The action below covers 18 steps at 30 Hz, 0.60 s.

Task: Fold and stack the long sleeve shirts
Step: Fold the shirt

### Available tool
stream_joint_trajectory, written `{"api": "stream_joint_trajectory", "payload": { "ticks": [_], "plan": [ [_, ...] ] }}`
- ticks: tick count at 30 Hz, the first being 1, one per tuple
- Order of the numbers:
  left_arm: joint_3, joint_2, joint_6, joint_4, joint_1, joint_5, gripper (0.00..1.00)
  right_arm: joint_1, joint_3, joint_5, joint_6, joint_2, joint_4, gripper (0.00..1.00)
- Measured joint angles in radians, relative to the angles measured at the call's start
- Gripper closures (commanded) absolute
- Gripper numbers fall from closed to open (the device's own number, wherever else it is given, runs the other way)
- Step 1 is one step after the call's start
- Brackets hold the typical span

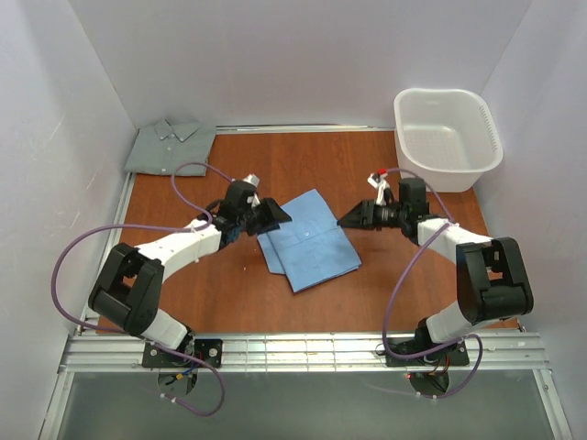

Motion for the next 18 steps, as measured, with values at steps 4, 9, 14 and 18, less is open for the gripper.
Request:
{"api": "stream_joint_trajectory", "payload": {
  "ticks": [4,9,14,18],
  "plan": [
    [0.15,0.084,0.039,0.002,0.069,0.011,0.55,0.013,0.222,0.05,0.051,0.043,0.014,0.66],
    [0.246,0.208,0.071,0.011,0.086,0.021,0.6,0.076,0.428,0.094,0.159,0.225,0.142,0.66],
    [0.249,0.3,0.089,0.012,0.101,0.021,0.64,0.148,0.532,0.131,0.264,0.454,0.252,0.67],
    [0.228,0.338,0.09,0.024,0.123,0.018,0.66,0.178,0.586,0.156,0.32,0.614,0.315,0.67]
  ]
}}
